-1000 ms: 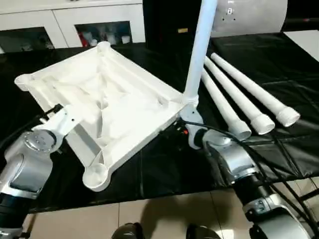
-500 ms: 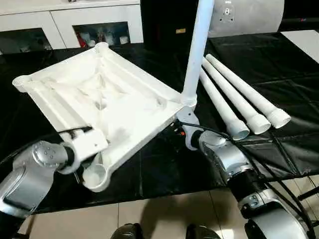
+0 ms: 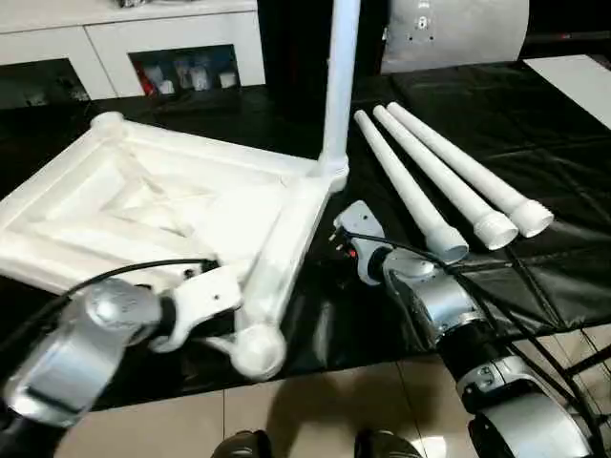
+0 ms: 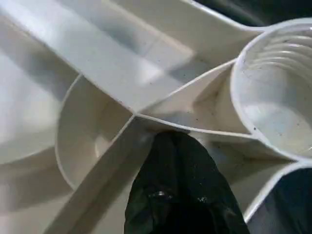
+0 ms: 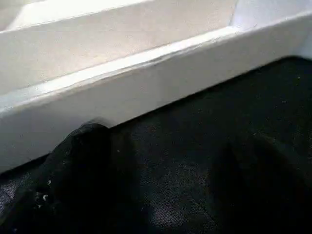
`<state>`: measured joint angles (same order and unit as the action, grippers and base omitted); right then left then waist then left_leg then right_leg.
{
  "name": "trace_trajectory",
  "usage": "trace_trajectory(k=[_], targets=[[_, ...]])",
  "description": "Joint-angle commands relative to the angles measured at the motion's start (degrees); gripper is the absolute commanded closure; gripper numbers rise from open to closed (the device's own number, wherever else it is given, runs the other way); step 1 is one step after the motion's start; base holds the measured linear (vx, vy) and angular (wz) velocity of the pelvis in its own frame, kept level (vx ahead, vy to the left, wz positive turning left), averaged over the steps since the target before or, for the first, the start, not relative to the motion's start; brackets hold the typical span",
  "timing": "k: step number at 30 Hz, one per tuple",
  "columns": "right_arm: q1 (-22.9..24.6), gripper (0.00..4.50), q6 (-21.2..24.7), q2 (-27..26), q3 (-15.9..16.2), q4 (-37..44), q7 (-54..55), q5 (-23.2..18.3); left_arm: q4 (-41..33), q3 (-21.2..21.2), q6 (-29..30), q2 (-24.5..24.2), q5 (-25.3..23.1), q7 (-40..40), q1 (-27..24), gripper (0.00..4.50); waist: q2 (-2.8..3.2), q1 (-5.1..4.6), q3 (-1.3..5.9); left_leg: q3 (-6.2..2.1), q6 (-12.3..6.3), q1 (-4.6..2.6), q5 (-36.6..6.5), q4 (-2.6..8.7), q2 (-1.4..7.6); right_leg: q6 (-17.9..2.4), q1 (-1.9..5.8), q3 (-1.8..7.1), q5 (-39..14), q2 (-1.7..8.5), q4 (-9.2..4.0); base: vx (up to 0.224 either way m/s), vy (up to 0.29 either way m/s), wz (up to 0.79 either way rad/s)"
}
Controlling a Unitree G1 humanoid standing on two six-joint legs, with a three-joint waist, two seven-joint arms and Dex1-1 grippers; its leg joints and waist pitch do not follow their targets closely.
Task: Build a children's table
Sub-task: Rotate table base, then pick table leg
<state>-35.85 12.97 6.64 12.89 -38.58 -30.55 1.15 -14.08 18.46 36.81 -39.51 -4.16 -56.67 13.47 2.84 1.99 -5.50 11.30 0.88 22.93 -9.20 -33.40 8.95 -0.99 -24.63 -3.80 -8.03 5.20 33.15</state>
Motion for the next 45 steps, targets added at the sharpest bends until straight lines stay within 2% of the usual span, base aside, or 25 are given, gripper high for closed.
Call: trace_trajectory(k=[1, 2, 7, 9, 10, 12, 13, 15, 16, 17, 18, 20, 22, 23, 24, 28, 30, 34, 35, 36, 37, 39, 42, 43, 45], targets=[[-1.0, 0.0, -0.8, -1.2, 0.9, -0.5, -0.5, 0.5, 0.4, 1.2, -1.9, 2.1, 1.6, 0.7, 1.5, 4.41, 0.14, 0.1, 3.67, -2.25, 0.87, -1.88, -21.3, 4.69, 3.74, -11.0, 2.57, 2.79, -20.0, 3.2, -3.56, 0.0, 0.0, 0.0], [-1.0, 0.0, -0.9, -1.2, 0.9, -0.5, -0.5, 0.5, 0.6, 1.2, -1.9, 2.6, 1.7, 0.9, 1.8, 4.41, 0.44, 0.13, 3.65, -2.27, 1.0, -1.95, -21.8, 4.66, 3.71, -10.9, 2.49, 2.79, -20.6, 3.21, -3.57, 0.0, 0.0, 0.0], [-1.2, 0.0, -1.5, -1.3, 0.7, -0.8, -0.5, 0.5, 3.3, 1.8, -3.7, 6.5, 1.5, 2.6, 3.8, 4.41, 0.1, 0.09, 3.79, -2.25, 0.9, -1.88, -21.8, 4.59, 3.72, -11.0, 2.6, 2.8, -19.7, 3.24, -3.6, 0.0, 0.0, 0.0], [-1.3, 0.0, -2.5, -1.5, 0.5, -0.6, -0.2, 0.6, 8.2, 1.6, -6.4, 9.6, -0.1, 6.3, 5.9, 4.41, -0.07, 0.17, 3.88, -2.18, 0.38, -1.88, -20.9, 4.46, 3.68, -11.0, 2.66, 2.82, -19.5, 3.32, -3.69, 0.0, 0.0, 0.0], [-1.3, 0.0, -2.5, -1.5, 0.5, -0.6, -0.2, 0.6, 8.2, 1.6, -6.4, 9.6, -0.1, 6.3, 5.9, 4.41, -0.08, 0.11, 3.81, -2.12, 0.2, -1.79, -20.7, 4.43, 3.59, -11.0, 2.63, 2.81, -19.8, 3.27, -3.77, 0.0, 0.0, 0.0], [-1.6, 0.0, -2.8, -1.2, 0.2, 0.3, 0.0, 0.7, 14.3, 0.8, -8.5, 12.5, -2.0, 12.0, 9.0, 4.41, -0.12, 0.12, 3.84, -2.17, -0.1, -1.67, -20.4, 4.43, 3.59, -10.7, 2.75, 2.73, -19.9, 3.24, -3.81, 0.0, 0.0, 0.0], [-1.7, 0.0, -2.8, -1.0, 0.0, 0.8, 0.2, 0.9, 16.0, 0.3, -9.0, 13.5, -2.4, 13.4, 9.8, 4.41, -0.12, 0.22, 3.93, -2.06, -0.03, -1.99, -20.7, 4.3, 3.53, -10.4, 2.55, 2.71, -20.1, 3.15, -3.9, 0.0, 0.0, 0.0], [-1.7, 0.0, -2.4, -0.2, -0.1, 2.3, 0.9, 1.6, 17.7, -0.2, -9.9, 14.7, -2.6, 14.9, 10.8, 4.41, -0.29, 0.28, 4.16, -2.28, -0.26, -1.68, -19.7, 4.32, 3.67, -10.3, 3.0, 2.63, -19.8, 3.45, -3.73, 0.0, 0.0, 0.0], [-1.7, 0.0, -2.1, 0.2, -0.1, 3.1, 1.2, 2.0, 18.3, -0.2, -10.4, 15.0, -2.7, 15.3, 11.2, 4.41, -0.4, 0.32, 4.09, -2.23, -0.47, -1.64, -19.3, 4.32, 3.64, -10.2, 2.9, 2.62, -19.7, 3.38, -3.79, 0.0, 0.0, 0.0], [-1.5, 0.0, -0.6, 0.9, -0.3, 5.1, 1.9, 2.4, 19.1, -0.5, -10.9, 15.7, -2.7, 16.2, 11.8, 4.41, -0.31, 0.28, 4.17, -2.3, -0.78, -1.4, -18.3, 4.28, 3.65, -10.4, 3.09, 2.59, -18.9, 3.45, -3.6, 0.0, 0.0, 0.0], [-1.2, 0.0, 1.1, 1.4, -0.9, 7.5, 2.8, 2.6, 20.0, -0.8, -11.9, 16.5, -2.8, 17.1, 12.3, 4.41, -0.26, 0.41, 4.24, -2.05, -1.16, -1.75, -17.3, 4.11, 3.59, -10.5, 2.82, 2.68, -17.5, 3.14, -3.66, 0.0, 0.0, 0.0], [-0.7, 0.0, 3.8, 2.2, -2.0, 10.9, 4.3, 3.1, 20.9, -1.3, -13.6, 17.7, -2.2, 17.5, 12.9, 4.41, -0.36, 0.6, 4.42, -1.97, -1.94, -1.51, -15.2, 3.95, 3.59, -11.2, 3.01, 2.65, -14.8, 3.17, -3.35, 0.0, 0.0, 0.0], [-0.6, 0.0, 4.6, 2.5, -2.4, 12.0, 4.7, 3.2, 21.1, -1.4, -14.4, 18.1, -1.8, 17.3, 13.1, 4.41, -0.46, 0.82, 4.54, -1.93, -2.81, -1.4, -13.3, 3.81, 3.55, -11.5, 3.16, 2.62, -13.1, 3.27, -3.2, 0.0, 0.0, 0.0], [-0.2, 0.0, 6.7, 3.2, -3.2, 14.3, 5.9, 3.6, 21.5, -2.2, -15.8, 19.2, -0.8, 17.6, 13.5, 4.41, -0.03, 1.04, 4.49, -1.99, -3.19, -1.38, -12.7, 3.74, 3.56, -11.6, 3.14, 2.57, -12.8, 3.35, -3.18, 0.0, 0.0, 0.0], [-0.1, 0.0, 8.4, 3.7, -3.8, 15.7, 6.8, 3.9, 21.6, -3.1, -16.3, 20.0, -0.2, 18.6, 13.8, 4.41, -0.3, 1.04, 4.58, -1.83, -3.36, -1.39, -12.2, 3.65, 3.51, -11.8, 3.15, 2.55, -12.1, 3.2, -3.2, 0.0, 0.0, 0.0], [-1.1, 0.0, 15.1, 5.2, -7.5, 19.9, 10.4, 3.9, 19.7, -7.2, -15.2, 22.0, 3.8, 19.5, 14.0, 4.25, -0.54, 1.57, 4.26, -1.85, -2.92, -1.49, -13.1, 3.86, 3.62, -11.6, 3.09, 2.5, -14.4, 3.13, -3.36, 0.0, 0.0, 0.0], [-1.7, 0.0, 16.2, 5.9, -8.1, 20.6, 10.4, 3.7, 18.9, -7.7, -15.4, 21.8, 3.9, 19.9, 13.7, 4.12, -0.55, 1.48, 4.14, -1.94, -2.08, -1.51, -14.8, 3.99, 3.6, -10.5, 3.06, 2.42, -17.0, 3.09, -3.56, 0.0, 0.0, 0.0], [-5.2, 0.0, 20.2, 7.3, -10.7, 17.8, 12.7, 3.7, 13.9, -8.4, -13.7, 20.3, 5.1, 17.6, 11.0, 3.86, -0.7, 1.2, 4.29, -2.0, -1.5, -1.41, -14.8, 3.92, 3.5, -10.0, 3.18, 2.44, -17.8, 3.28, -3.51, 0.0, 0.0, 0.0], [-5.7, 0.0, 21.1, 7.4, -11.0, 17.2, 13.1, 3.6, 13.2, -8.4, -13.5, 20.1, 5.3, 17.1, 10.7, 3.82, -0.65, 0.97, 4.23, -2.04, -1.7, -1.31, -14.3, 3.91, 3.47, -10.3, 3.18, 2.44, -17.6, 3.28, -3.51, 0.0, 0.0, 0.0], [-6.6, 0.0, 22.9, 7.7, -11.6, 16.0, 13.8, 3.7, 12.0, -8.3, -12.7, 19.6, 5.8, 16.1, 10.1, 3.74, -0.67, 0.93, 4.25, -1.82, -1.7, -1.61, -14.5, 3.78, 3.43, -10.3, 2.91, 2.47, -17.6, 3.12, -3.65, 0.0, 0.0, 0.0], [-7.4, 0.0, 24.3, 8.0, -12.0, 15.0, 14.4, 3.7, 11.0, -8.2, -12.0, 19.2, 6.3, 15.4, 9.8, 3.62, -0.6, 0.91, 4.32, -1.89, -1.67, -1.61, -14.1, 3.71, 3.39, -10.7, 3.03, 2.48, -17.1, 3.18, -3.44, 0.0, 0.0, 0.0], [-9.2, 0.0, 26.3, 8.2, -14.6, 12.2, 14.6, 1.4, 8.1, -7.8, -10.0, 18.0, 7.6, 13.5, 8.9, 3.47, -0.65, 0.95, 4.4, -1.84, -1.79, -1.68, -13.2, 3.61, 3.48, -11.6, 3.12, 2.51, -15.6, 3.2, -3.27, 0.0, 0.0, 0.0], [-10.2, 0.0, 28.3, 8.7, -15.3, 10.5, 14.2, 0.7, 6.6, -7.1, -8.9, 17.2, 8.6, 12.5, 8.6, 3.3, -0.42, 1.16, 4.57, -1.76, -1.84, -1.78, -12.5, 3.53, 3.44, -11.8, 3.1, 2.4, -14.4, 2.99, -3.03, 0.0, 0.0, 0.0], [-10.7, 0.0, 29.6, 9.1, -15.1, 9.3, 13.9, 0.9, 6.0, -6.8, -8.5, 17.0, 9.1, 11.9, 8.5, 3.09, -0.5, 1.16, 4.58, -1.69, -1.89, -1.7, -12.3, 3.54, 3.37, -11.9, 3.2, 2.36, -14.2, 2.95, -3.07, 0.0, 0.0, 0.0], [-12.1, 0.0, 32.9, 9.5, -15.6, 6.2, 12.9, 0.3, 4.8, -6.3, -7.4, 17.1, 10.1, 11.0, 8.6, 2.99, -0.48, 1.45, 4.61, -1.61, -1.71, -1.77, -12.1, 3.39, 3.4, -12.2, 3.16, 2.41, -14.0, 3.01, -3.08, 0.0, 0.0, 0.0]])
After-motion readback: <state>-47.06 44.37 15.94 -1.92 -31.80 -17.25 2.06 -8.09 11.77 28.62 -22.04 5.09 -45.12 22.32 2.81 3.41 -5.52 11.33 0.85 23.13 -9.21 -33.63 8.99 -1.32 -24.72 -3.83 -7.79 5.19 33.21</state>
